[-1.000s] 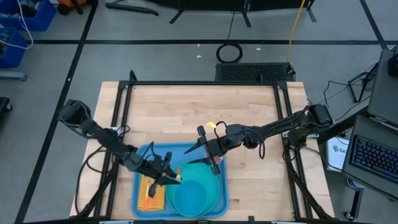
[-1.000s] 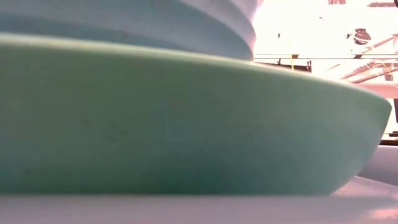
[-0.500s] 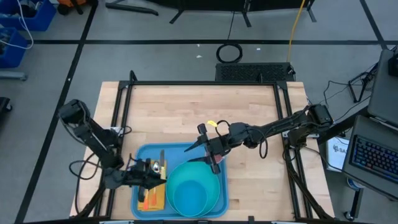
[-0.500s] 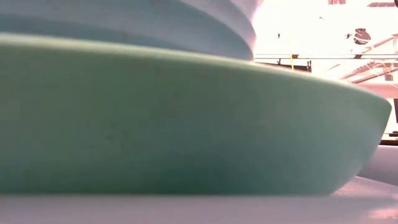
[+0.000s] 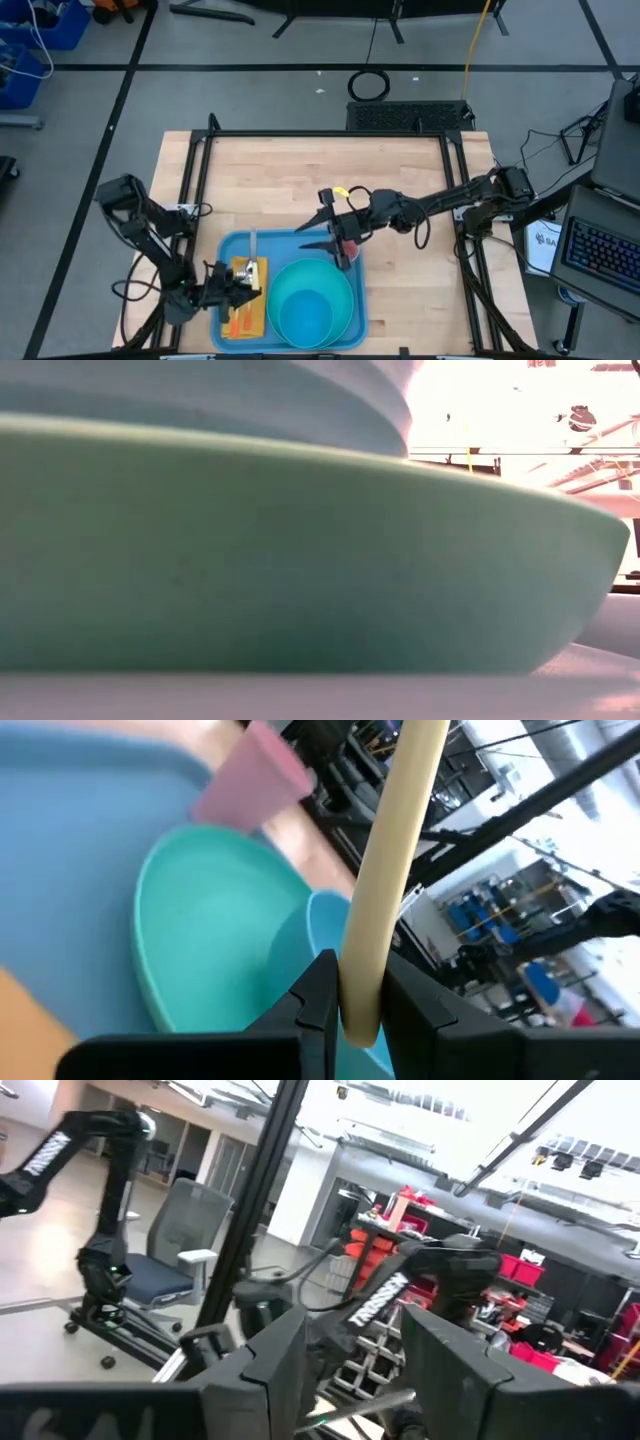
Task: Set up tray
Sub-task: Put the light yellow table knife to the right of the orange spoon on the yellow table napkin
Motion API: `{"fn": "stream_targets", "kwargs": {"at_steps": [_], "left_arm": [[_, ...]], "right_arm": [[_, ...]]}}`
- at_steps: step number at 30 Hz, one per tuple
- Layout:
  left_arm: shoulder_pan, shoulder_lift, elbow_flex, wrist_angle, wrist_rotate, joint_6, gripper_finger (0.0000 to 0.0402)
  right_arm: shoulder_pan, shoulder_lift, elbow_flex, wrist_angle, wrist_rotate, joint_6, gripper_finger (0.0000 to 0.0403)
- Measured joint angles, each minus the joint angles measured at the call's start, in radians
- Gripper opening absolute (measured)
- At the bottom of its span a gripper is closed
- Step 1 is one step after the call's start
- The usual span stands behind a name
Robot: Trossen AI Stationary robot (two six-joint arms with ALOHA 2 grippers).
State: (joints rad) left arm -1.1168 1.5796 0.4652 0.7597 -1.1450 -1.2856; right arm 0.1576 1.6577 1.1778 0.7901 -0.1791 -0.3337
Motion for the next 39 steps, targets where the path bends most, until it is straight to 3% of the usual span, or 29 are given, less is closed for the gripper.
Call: {"fn": "stream_targets", "kwargs": {"at_steps": [6,19,24,30,39], "left_arm": [[-0.039,0.042,0.015,0.001,0.030,-0.234,0.0054],[-0.089,0.042,0.053,-0.016,-0.027,-0.351,0.0054],[-0.088,0.042,0.147,-0.249,-0.027,-0.468,0.0054],[-0.086,0.042,0.263,-0.675,0.087,-0.804,0.0054],[-0.086,0.159,0.326,-0.742,0.155,-1.039,0.0054]], "right_arm": [[-0.027,0.000,0.000,0.006,0.000,0.005,0.0155],[-0.034,-0.013,0.000,0.005,-0.005,0.004,0.0155],[-0.034,-0.015,0.000,-0.009,-0.005,0.006,0.0155],[-0.034,-0.015,0.000,-0.009,-0.005,0.007,0.0155],[-0.034,-0.015,0.000,0.005,-0.005,0.007,0.0155]]}}
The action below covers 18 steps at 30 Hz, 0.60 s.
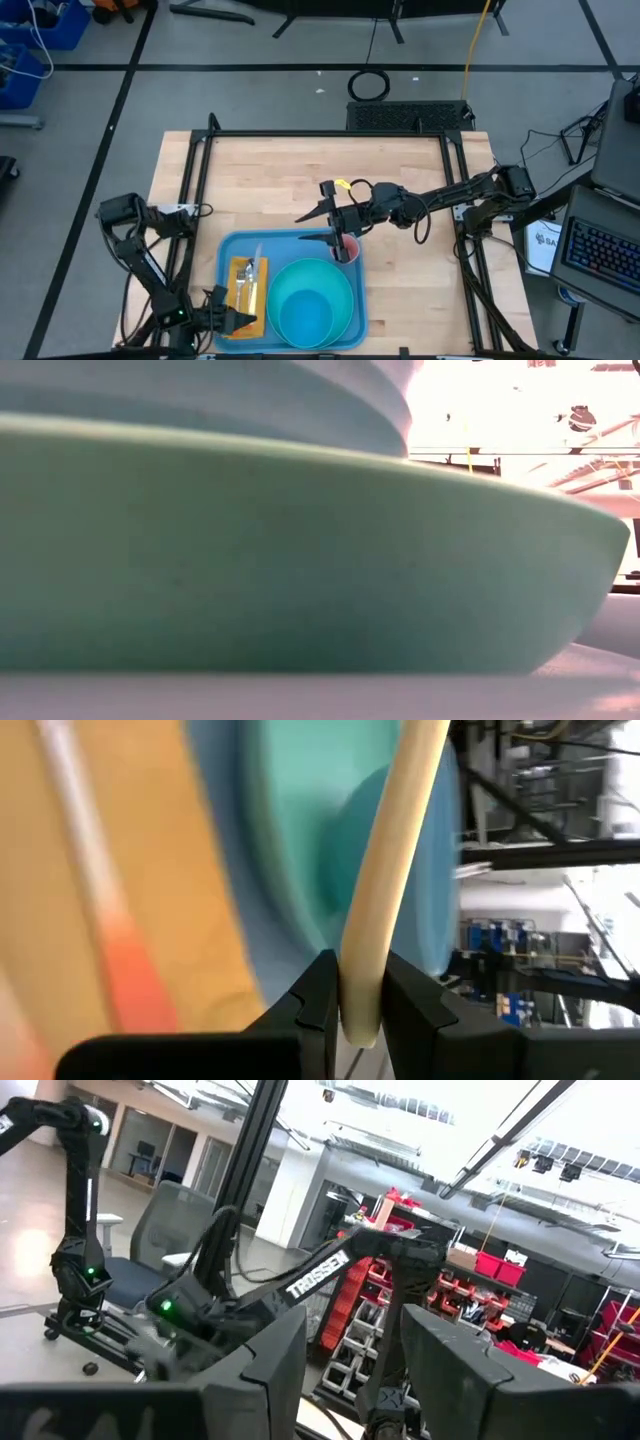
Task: Set up tray
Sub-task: Put the light yellow table knife to the right of the orange spoon on the yellow table napkin
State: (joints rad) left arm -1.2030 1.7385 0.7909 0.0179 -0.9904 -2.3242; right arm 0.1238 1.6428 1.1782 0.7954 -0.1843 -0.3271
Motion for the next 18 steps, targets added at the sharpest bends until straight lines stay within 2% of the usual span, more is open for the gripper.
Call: {"fn": "stream_targets", "kwargs": {"at_steps": [8,18], "left_arm": [[0.002,0.119,0.055,-0.006,0.040,-0.143,0.0054],[0.021,0.125,0.073,-0.049,0.077,-0.172,0.0054]], "right_arm": [[0.000,0.000,0.000,-0.004,0.000,0.000,0.0155],[0.008,0.000,0.000,-0.013,0.000,0.001,0.0155]]}}
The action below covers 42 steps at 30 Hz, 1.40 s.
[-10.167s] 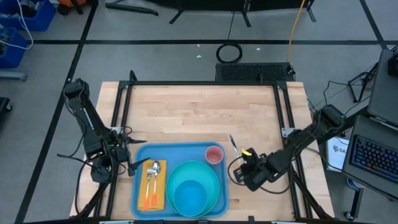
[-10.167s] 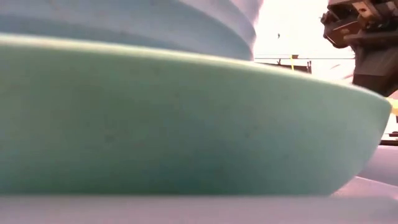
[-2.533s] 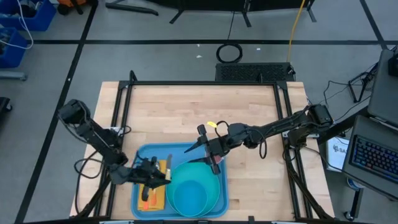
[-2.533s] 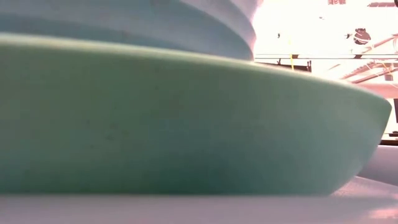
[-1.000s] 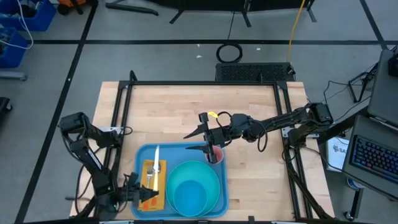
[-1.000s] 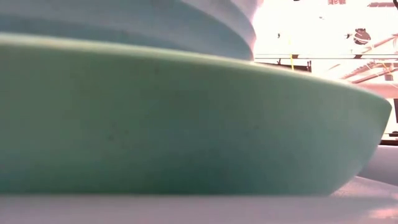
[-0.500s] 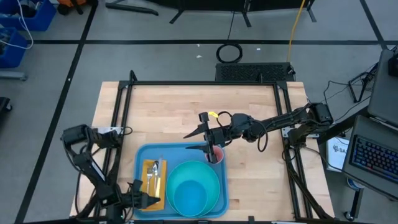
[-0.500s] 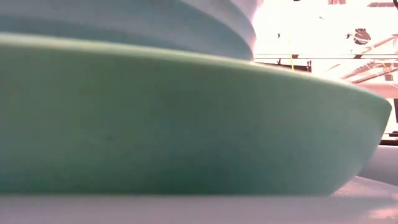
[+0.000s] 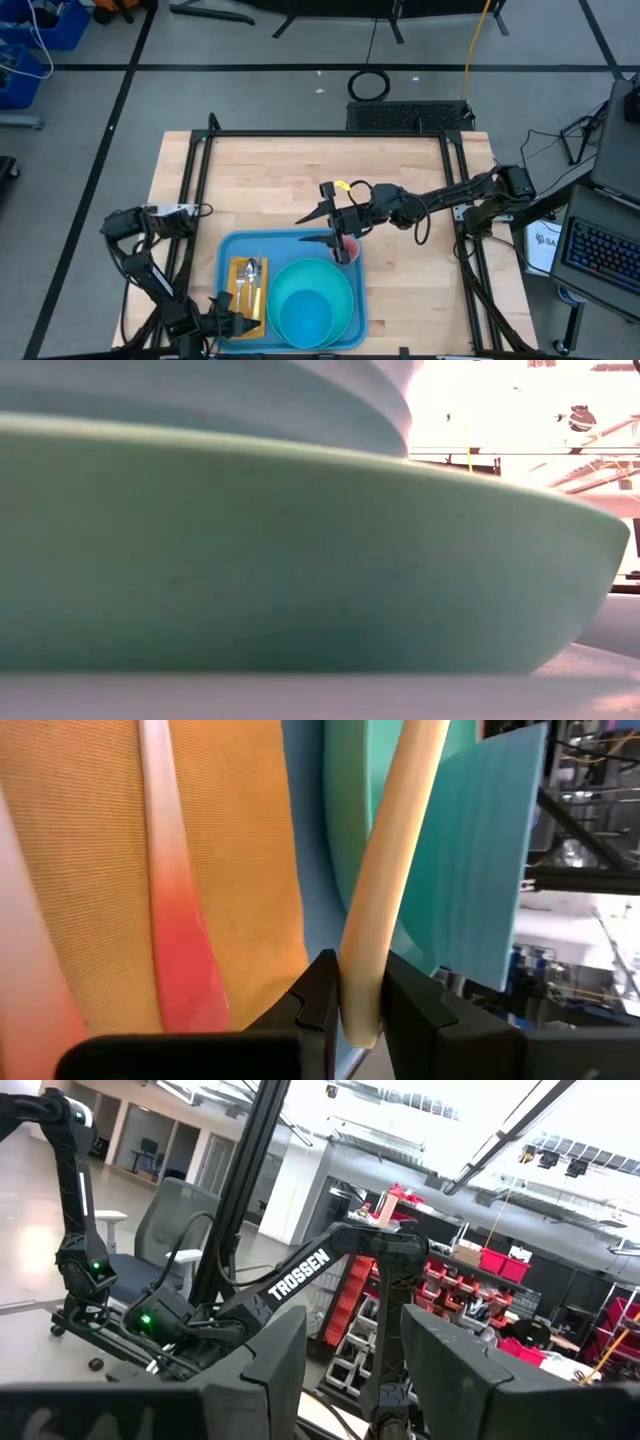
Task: Set up tray
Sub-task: Put the light yellow table knife to the right of the orange spoon on the yellow table napkin
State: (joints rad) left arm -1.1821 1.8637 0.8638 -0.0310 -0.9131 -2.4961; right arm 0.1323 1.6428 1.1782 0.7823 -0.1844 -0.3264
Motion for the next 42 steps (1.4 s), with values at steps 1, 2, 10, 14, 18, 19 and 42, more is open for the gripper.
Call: {"fn": "stream_targets", "kwargs": {"at_steps": [1,2,10,14,18,19,42], "left_arm": [[0.001,0.000,0.006,-0.012,0.006,0.000,0.0054],[0.001,0.000,0.014,-0.036,0.009,0.000,0.0054],[0.010,0.000,0.065,-0.177,0.111,-0.010,0.0054],[0.009,0.000,0.066,-0.177,0.126,-0.013,0.0054],[0.018,0.000,0.091,-0.189,0.122,0.009,0.0054],[0.018,0.000,0.098,-0.204,0.130,0.005,0.0054],[0.022,-0.002,0.146,-0.335,0.213,-0.019,0.0054]], "right_arm": [[0.001,0.000,0.000,0.002,0.000,0.000,0.0155],[0.003,0.000,0.000,0.005,0.000,0.000,0.0155],[0.007,0.000,0.000,0.006,0.000,0.000,0.0155],[0.007,0.000,0.000,0.006,0.000,0.007,0.0155],[0.007,0.000,0.000,0.006,0.000,0.025,0.0155],[0.007,0.000,0.000,0.006,0.000,0.026,0.0155],[0.007,0.000,0.000,0.013,0.000,0.026,0.0155]]}}
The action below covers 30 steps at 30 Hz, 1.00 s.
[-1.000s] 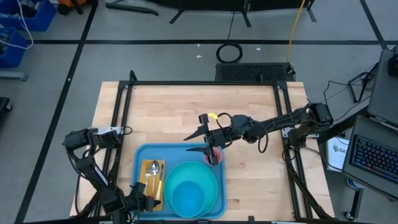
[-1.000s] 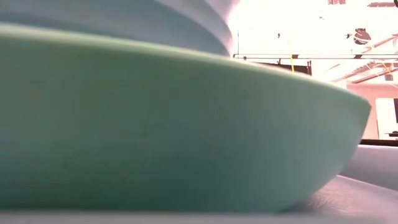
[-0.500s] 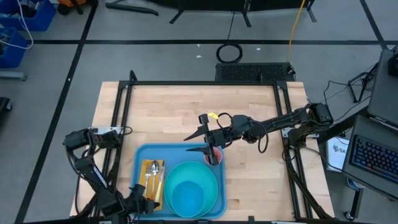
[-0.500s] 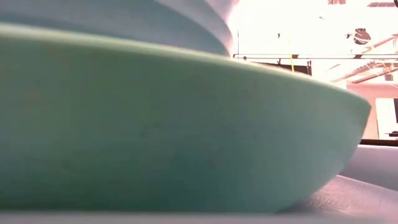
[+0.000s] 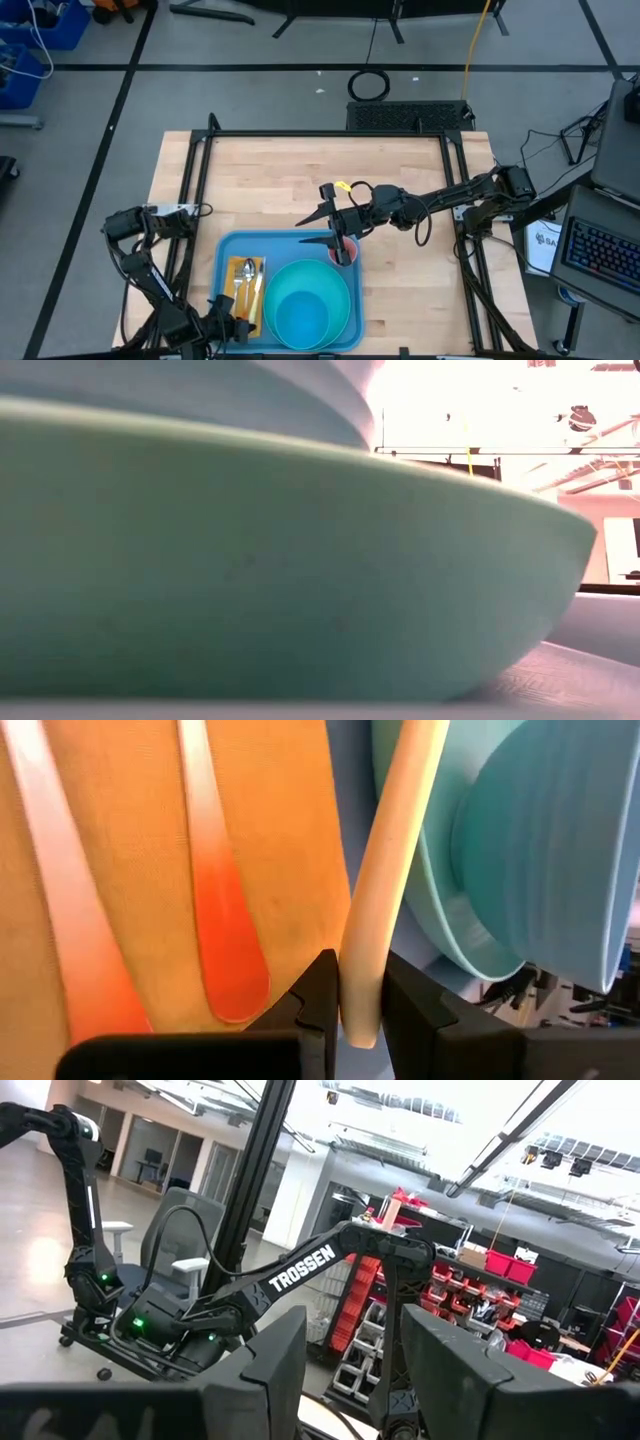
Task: Set up tray
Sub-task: Put the light yellow table knife to the right of the orange spoon on the yellow table napkin
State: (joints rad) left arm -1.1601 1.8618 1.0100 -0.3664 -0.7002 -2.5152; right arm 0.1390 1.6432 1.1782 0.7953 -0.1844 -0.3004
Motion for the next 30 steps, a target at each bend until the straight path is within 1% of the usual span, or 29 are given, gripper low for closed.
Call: {"fn": "stream_targets", "kwargs": {"at_steps": [6,8,10,13,17,21,24,26,30], "left_arm": [[0.021,0.000,0.000,-0.008,-0.020,-0.002,0.0054],[0.023,0.000,0.000,-0.008,-0.023,0.000,0.0054],[0.023,0.000,0.000,-0.017,-0.023,0.000,0.0054],[0.023,0.000,0.000,-0.025,-0.018,-0.002,0.0054],[0.023,0.000,0.000,-0.025,-0.023,-0.002,0.0054],[0.019,0.000,0.000,-0.024,-0.023,-0.003,0.0054],[0.019,0.000,0.000,-0.026,-0.025,-0.003,0.0054],[0.019,0.000,0.000,-0.033,-0.033,-0.003,0.0054],[0.020,0.000,-0.001,-0.052,-0.037,-0.003,0.0054]], "right_arm": [[0.000,0.000,0.000,-0.004,0.000,0.005,0.0155],[0.000,0.000,0.000,-0.015,0.000,0.034,0.0155],[-0.009,-0.013,0.000,-0.057,-0.001,0.100,0.0155],[-0.043,-0.060,0.009,-0.198,-0.002,0.178,0.0155],[-0.100,-0.111,0.016,-0.433,-0.003,0.193,0.0154],[-0.155,-0.130,0.014,-0.672,-0.004,0.220,0.0144],[-0.180,-0.128,0.011,-0.739,-0.009,0.182,0.0135],[-0.198,-0.126,0.007,-0.773,-0.085,0.160,0.0129],[-0.239,-0.121,0.006,-0.798,-0.352,0.230,0.0112]]}}
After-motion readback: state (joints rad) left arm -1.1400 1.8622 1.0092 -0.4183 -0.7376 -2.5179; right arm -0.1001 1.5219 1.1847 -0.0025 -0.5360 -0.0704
